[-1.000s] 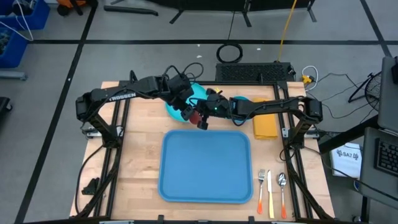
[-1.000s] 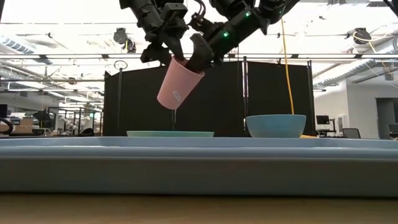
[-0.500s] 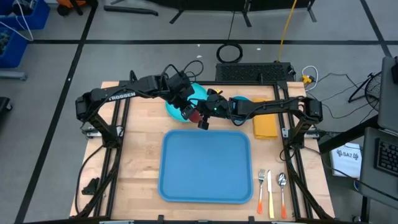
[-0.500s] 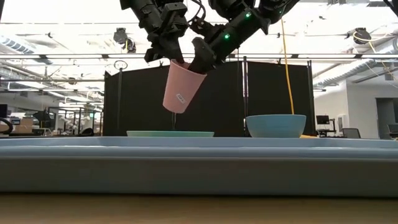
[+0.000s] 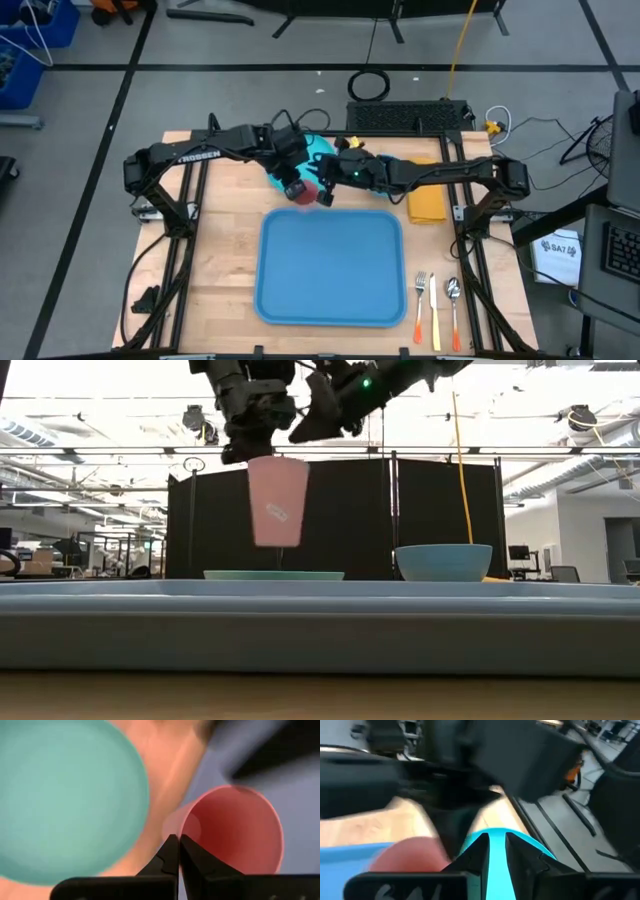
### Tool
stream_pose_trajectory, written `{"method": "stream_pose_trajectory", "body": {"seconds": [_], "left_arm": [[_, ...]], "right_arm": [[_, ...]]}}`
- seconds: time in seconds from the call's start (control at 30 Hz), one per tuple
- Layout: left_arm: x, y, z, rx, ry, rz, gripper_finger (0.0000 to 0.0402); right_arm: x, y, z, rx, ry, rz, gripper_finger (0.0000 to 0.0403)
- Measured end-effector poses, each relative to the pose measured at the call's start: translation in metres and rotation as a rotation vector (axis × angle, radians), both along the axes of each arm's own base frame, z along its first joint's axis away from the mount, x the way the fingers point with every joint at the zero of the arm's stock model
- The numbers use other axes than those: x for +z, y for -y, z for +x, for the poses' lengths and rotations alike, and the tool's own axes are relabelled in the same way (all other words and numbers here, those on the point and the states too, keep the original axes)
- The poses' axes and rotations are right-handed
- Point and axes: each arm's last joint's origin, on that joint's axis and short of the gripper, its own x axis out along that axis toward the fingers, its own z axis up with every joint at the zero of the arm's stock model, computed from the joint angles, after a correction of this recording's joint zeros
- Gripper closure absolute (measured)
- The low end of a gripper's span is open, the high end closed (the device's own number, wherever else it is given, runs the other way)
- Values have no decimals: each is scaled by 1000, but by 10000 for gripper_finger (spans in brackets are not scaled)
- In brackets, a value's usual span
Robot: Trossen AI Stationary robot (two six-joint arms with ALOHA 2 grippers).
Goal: Set up tray
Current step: Put the pink cup on the serving tray
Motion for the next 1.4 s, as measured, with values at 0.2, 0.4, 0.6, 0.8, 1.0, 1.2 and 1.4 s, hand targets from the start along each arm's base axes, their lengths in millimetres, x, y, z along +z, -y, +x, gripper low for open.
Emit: {"method": "stream_pose_trajectory", "body": {"seconds": [0.2, 0.4, 0.6, 0.8, 1.0, 1.2, 1.4], "left_arm": [[-1, 10, 0, -63, -23, -10, 399], [-4, 35, 3, -153, -65, 15, 399], [-19, 48, -14, -162, -48, -1, 399], [-23, 56, -51, -118, 163, -26, 399], [-30, 64, -85, -42, 285, -10, 399], [-55, 70, -95, 2, 196, -54, 399], [-70, 76, -95, 5, 119, -44, 399]], "right_arm": [[33, -7, -21, 21, 81, -8, 342], [58, -7, -47, 13, 106, -14, 342], [73, -5, -71, -10, 105, 7, 342], [68, -5, -96, -22, 207, -1, 345], [50, -8, -117, -23, 357, -22, 351], [37, -9, -129, -32, 416, -25, 358], [37, -8, -130, -71, 425, -14, 364]]}}
